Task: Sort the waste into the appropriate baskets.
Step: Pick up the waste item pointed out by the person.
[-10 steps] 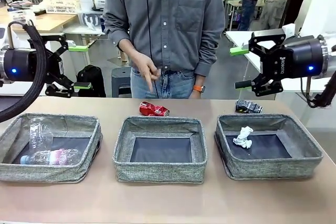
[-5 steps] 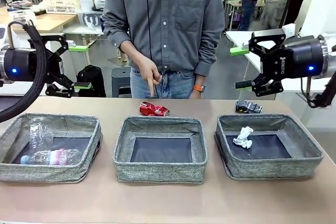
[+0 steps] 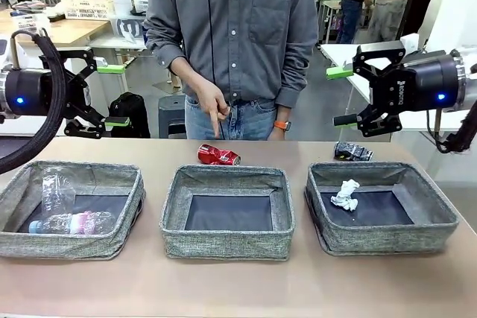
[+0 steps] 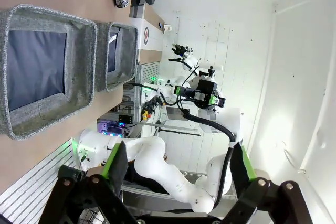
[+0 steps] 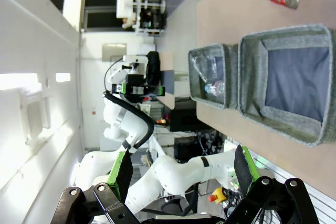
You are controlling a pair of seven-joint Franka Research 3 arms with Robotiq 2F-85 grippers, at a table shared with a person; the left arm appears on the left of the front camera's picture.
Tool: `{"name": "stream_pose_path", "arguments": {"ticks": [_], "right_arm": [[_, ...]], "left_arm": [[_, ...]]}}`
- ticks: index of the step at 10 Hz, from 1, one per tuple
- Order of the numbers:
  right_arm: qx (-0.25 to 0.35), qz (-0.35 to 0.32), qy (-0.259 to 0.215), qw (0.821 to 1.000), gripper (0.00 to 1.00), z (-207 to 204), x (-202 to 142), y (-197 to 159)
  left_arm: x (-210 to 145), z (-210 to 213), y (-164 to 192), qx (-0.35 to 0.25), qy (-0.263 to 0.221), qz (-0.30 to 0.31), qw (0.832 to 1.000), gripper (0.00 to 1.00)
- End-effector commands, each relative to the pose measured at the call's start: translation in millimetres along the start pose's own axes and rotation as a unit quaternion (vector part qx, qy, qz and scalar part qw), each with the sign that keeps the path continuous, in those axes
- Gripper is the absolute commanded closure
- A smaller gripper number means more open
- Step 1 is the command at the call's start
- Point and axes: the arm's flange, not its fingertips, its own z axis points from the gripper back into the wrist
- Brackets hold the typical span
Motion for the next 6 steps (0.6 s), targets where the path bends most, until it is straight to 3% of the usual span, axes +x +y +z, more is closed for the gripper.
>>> {"name": "stream_pose_path", "arguments": {"ticks": [1, 2, 3, 4, 5, 6], "right_arm": [[0.003, -0.007, 0.000, 1.000, 0.00, 0, -1, 2], [0.003, -0.007, 0.000, 1.000, 0.00, 0, -1, 2], [0.003, -0.007, 0.000, 1.000, 0.00, 0, -1, 2], [0.003, -0.007, 0.000, 1.000, 0.00, 0, -1, 2], [0.003, -0.007, 0.000, 1.000, 0.00, 0, -1, 2], [0.003, -0.007, 0.000, 1.000, 0.00, 0, -1, 2]], "left_arm": [[0, 0, 0, 0.000, 0.000, 0.000, 1.000, 0.00], [-8, -8, -32, 0.215, -0.097, -0.128, 0.963, 0.00], [10, -30, -48, 0.380, -0.110, -0.216, 0.892, 0.00], [34, -62, -56, 0.531, -0.081, -0.285, 0.794, 0.00], [53, -91, -61, 0.630, -0.050, -0.342, 0.696, 0.00], [66, -117, -66, 0.671, -0.005, -0.389, 0.631, 0.00]]}}
